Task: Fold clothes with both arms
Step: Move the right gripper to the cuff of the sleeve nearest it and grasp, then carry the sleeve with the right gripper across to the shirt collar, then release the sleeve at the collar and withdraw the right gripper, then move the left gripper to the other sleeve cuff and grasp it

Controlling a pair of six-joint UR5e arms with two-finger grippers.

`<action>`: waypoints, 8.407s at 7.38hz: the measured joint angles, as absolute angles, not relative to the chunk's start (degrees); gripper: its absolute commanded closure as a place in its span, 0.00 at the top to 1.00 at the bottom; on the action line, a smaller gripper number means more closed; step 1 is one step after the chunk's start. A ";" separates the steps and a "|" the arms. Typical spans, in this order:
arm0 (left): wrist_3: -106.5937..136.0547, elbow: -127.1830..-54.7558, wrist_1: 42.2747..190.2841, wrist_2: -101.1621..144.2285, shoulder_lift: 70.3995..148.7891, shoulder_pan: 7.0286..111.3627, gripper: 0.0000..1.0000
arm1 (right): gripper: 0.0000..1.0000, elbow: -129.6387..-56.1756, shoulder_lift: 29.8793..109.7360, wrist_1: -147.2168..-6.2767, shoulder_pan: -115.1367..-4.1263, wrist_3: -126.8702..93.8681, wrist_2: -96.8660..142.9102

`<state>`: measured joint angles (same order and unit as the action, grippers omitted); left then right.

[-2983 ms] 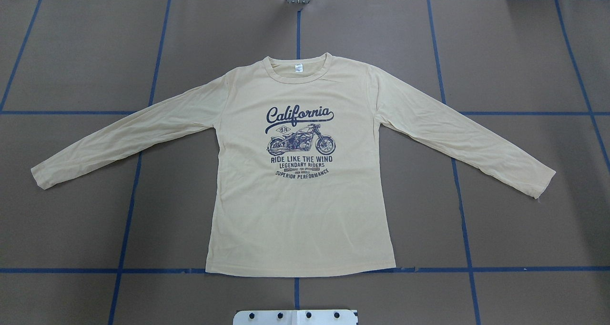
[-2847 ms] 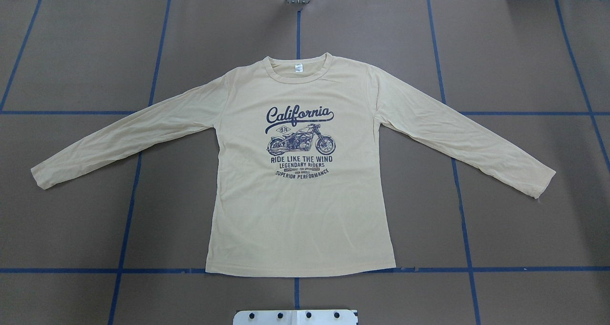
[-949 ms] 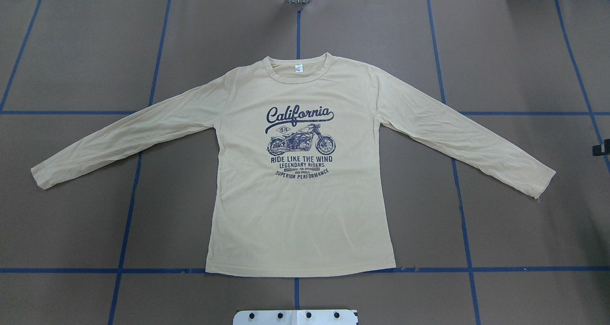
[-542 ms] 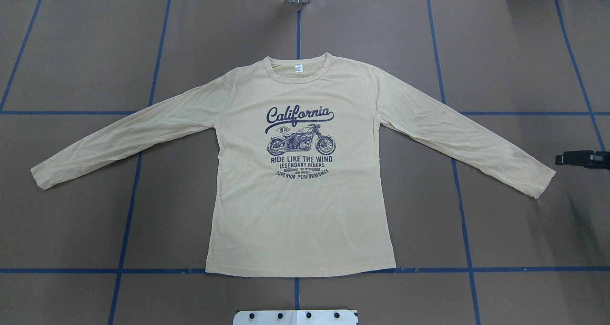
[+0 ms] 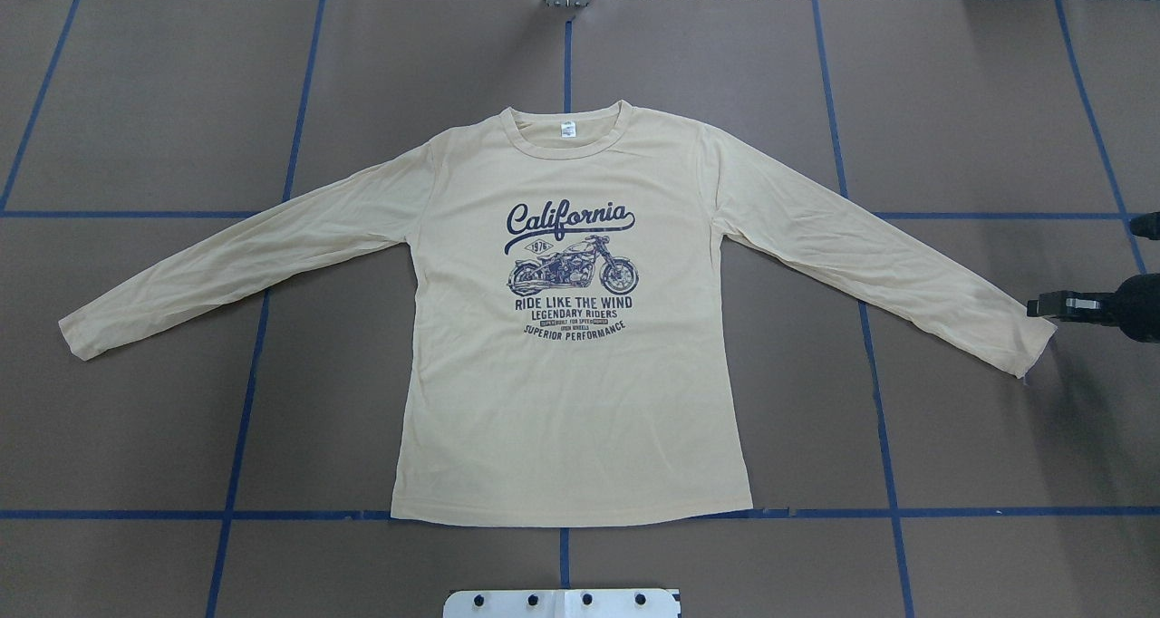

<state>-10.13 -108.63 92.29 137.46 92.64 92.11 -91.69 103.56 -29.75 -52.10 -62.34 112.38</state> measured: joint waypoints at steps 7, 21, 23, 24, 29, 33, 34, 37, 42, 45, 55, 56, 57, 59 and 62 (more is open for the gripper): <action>-10.26 -108.75 92.37 137.46 92.64 92.11 1.00 | 0.00 -90.79 104.06 -29.65 -50.15 -62.88 110.43; -10.11 -108.73 92.37 137.55 92.30 92.11 1.00 | 0.00 -92.09 38.62 -84.02 -41.36 -90.40 92.27; -10.11 -108.70 92.35 137.55 92.29 92.11 1.00 | 0.00 -77.28 24.84 -86.29 -34.79 -94.34 86.01; -10.11 -108.67 92.32 137.55 92.29 92.11 1.00 | 0.00 -71.27 20.27 -86.36 -32.85 -95.50 84.91; -10.17 -108.74 92.41 137.84 92.26 92.11 1.00 | 0.99 -53.60 8.37 -80.83 -32.25 -99.51 85.33; -9.82 -110.50 95.62 139.33 92.26 88.79 1.00 | 1.00 -59.31 13.47 -89.17 -40.62 -90.38 101.21; -8.84 -110.92 97.34 139.42 91.95 86.15 1.00 | 1.00 -65.67 18.64 -92.98 -43.27 -85.50 104.54; 2.84 -111.37 112.95 137.47 85.55 75.93 1.00 | 1.00 -84.48 38.63 -96.13 -53.81 -66.75 115.49; 18.11 -108.34 129.15 121.79 76.46 60.91 1.00 | 1.00 -101.65 74.82 -91.17 -73.43 -26.30 129.74; 18.66 -102.45 133.88 117.49 76.89 57.11 0.93 | 1.00 -102.73 86.47 -83.90 -79.47 -17.78 132.73; 20.49 -93.37 140.20 115.23 79.92 48.65 0.40 | 1.00 -103.13 87.61 -83.32 -79.89 -17.82 132.86; 20.48 -93.24 140.19 115.23 80.02 48.63 0.19 | 1.00 -103.23 87.62 -83.32 -79.89 -17.90 132.88; 20.48 -93.22 140.19 115.23 80.00 48.62 0.00 | 1.00 -103.30 87.62 -83.32 -79.89 -17.97 132.89; 20.27 -93.45 140.32 115.02 79.70 48.70 0.00 | 1.00 -103.35 87.61 -83.32 -79.89 -18.01 132.89; 20.10 -97.33 139.14 114.60 79.62 48.89 0.00 | 1.00 -103.36 87.55 -83.32 -79.89 -18.07 132.89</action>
<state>20.10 -97.33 139.14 114.60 79.62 48.89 -103.36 87.55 -83.32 -79.89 -18.07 132.89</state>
